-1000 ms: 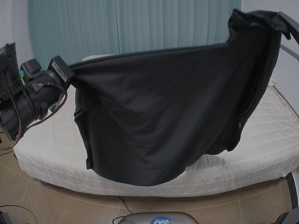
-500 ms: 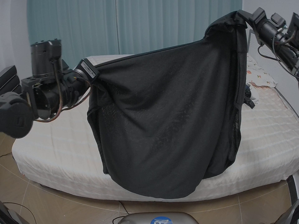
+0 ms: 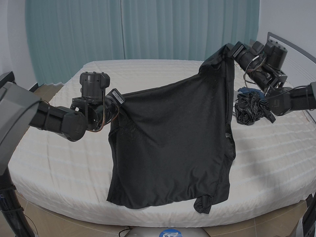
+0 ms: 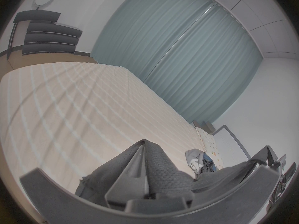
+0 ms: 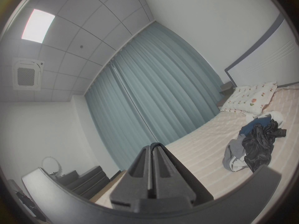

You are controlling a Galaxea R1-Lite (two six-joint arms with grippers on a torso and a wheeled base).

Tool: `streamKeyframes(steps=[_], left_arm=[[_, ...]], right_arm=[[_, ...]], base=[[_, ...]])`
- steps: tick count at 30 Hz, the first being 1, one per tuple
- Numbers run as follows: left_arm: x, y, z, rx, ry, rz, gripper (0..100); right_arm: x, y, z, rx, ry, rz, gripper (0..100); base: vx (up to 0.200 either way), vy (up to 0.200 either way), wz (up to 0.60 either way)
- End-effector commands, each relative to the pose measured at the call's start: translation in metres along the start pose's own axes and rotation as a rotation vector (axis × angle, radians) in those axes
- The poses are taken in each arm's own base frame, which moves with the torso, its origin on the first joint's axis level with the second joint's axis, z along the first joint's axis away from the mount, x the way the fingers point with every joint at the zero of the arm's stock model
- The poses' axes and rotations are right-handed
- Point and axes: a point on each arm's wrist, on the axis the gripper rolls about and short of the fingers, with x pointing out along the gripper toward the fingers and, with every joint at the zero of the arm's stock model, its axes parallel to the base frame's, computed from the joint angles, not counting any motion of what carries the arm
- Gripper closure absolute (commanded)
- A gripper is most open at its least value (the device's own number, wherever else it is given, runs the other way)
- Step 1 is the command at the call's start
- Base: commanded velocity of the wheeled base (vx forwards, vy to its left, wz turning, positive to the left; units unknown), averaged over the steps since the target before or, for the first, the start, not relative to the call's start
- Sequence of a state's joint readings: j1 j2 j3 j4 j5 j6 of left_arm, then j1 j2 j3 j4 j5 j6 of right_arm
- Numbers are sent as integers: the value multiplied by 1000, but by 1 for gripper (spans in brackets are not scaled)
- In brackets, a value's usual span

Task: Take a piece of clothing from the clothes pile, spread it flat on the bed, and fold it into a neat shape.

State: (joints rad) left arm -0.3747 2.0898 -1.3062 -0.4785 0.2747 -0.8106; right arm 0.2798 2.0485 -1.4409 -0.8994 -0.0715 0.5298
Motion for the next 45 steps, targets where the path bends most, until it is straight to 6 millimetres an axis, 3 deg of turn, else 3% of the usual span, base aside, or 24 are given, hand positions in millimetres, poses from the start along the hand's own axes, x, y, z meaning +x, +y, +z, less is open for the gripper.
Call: streamKeyframes(steps=[1, 9, 10, 11, 12, 16, 19, 23, 26, 32, 33, 39, 45], left_arm=[[57, 28, -29, 11, 8, 62, 100], [102, 45, -47, -3, -13, 76, 100], [107, 45, -48, -6, -22, 72, 100], [112, 45, -49, -10, -30, 65, 100], [113, 45, -49, -10, -31, 64, 0], [137, 51, -58, -9, -87, 77, 0], [152, 58, -60, 15, -140, 111, 0], [173, 76, -64, 126, -210, 181, 0], [178, 86, -68, 163, -205, 210, 0], [176, 91, -66, 185, -158, 258, 0], [168, 86, -52, 180, -135, 281, 0], [150, 70, -15, 165, -119, 241, 0], [112, 62, 10, 170, 151, 166, 0]], right_arm=[[18, -38, -63, -25, 53, -85, 100], [40, -65, -104, -31, 38, -118, 100], [42, -67, -108, -33, 35, -125, 0], [44, -69, -112, -36, 36, -124, 0], [44, -70, -113, -37, 37, -126, 0], [53, -93, -150, -57, 88, -154, 0], [52, -117, -166, -116, 115, -193, 0], [48, -139, -175, -153, 152, -241, 0], [45, -153, -180, -159, 198, -288, 0], [40, -156, -168, -156, 206, -308, 0], [23, -158, -168, -160, 287, -313, 0], [7, -167, -164, -146, 351, -307, 0], [-20, -173, -170, -137, 437, -332, 0]], base=[[0, 0, 0], [0, 0, 0], [0, 0, 0], [0, 0, 0], [0, 0, 0], [0, 0, 0], [0, 0, 0], [0, 0, 0], [0, 0, 0], [0, 0, 0], [0, 0, 0], [0, 0, 0], [0, 0, 0]])
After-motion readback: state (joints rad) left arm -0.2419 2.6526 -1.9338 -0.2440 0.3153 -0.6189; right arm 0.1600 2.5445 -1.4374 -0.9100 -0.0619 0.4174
